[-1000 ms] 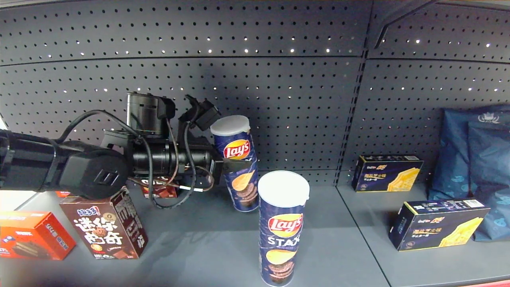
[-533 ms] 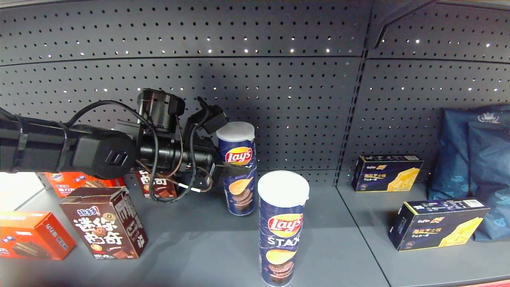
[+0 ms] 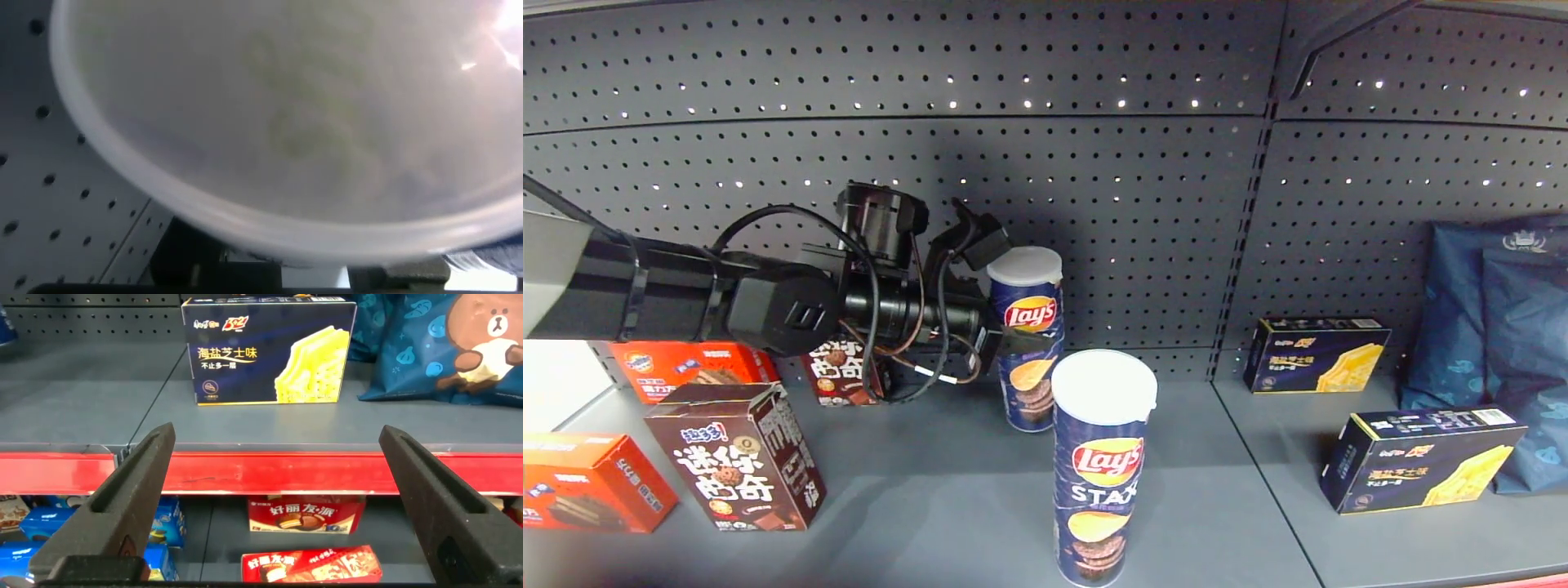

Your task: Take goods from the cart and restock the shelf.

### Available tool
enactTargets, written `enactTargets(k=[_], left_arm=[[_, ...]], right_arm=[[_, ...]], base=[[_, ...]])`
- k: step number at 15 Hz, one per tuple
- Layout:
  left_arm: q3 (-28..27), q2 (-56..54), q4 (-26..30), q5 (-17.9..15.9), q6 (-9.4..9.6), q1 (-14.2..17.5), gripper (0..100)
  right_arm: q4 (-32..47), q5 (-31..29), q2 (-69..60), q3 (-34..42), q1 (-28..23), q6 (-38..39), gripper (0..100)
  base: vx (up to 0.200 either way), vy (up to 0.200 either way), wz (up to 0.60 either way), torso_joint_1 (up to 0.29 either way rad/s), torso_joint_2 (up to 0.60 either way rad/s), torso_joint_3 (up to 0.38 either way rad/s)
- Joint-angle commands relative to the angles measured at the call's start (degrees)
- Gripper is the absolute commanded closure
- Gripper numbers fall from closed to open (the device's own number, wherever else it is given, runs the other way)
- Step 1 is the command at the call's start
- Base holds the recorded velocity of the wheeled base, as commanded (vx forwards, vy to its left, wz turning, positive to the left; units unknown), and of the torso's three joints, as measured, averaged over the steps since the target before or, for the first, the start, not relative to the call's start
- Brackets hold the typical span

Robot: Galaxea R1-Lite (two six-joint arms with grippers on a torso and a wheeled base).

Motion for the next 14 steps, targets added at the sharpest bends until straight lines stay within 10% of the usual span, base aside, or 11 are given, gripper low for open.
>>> enactTargets(k=[1, 14], left_arm=[[-1.57, 1.91, -0.01, 0.01, -0.10, -0.65, 100], [-4.47, 6.21, -0.10, -0.86, -0.10, -0.74, 100]], right_arm=[[-0.01, 0.02, 0.07, 0.00, 0.01, -0.02, 0], [-0.01, 0.02, 0.07, 0.00, 0.01, -0.02, 0]], base=[[0.000, 0.000, 0.00, 0.000, 0.00, 0.000], [0.000, 0.000, 0.00, 0.000, 0.00, 0.000]])
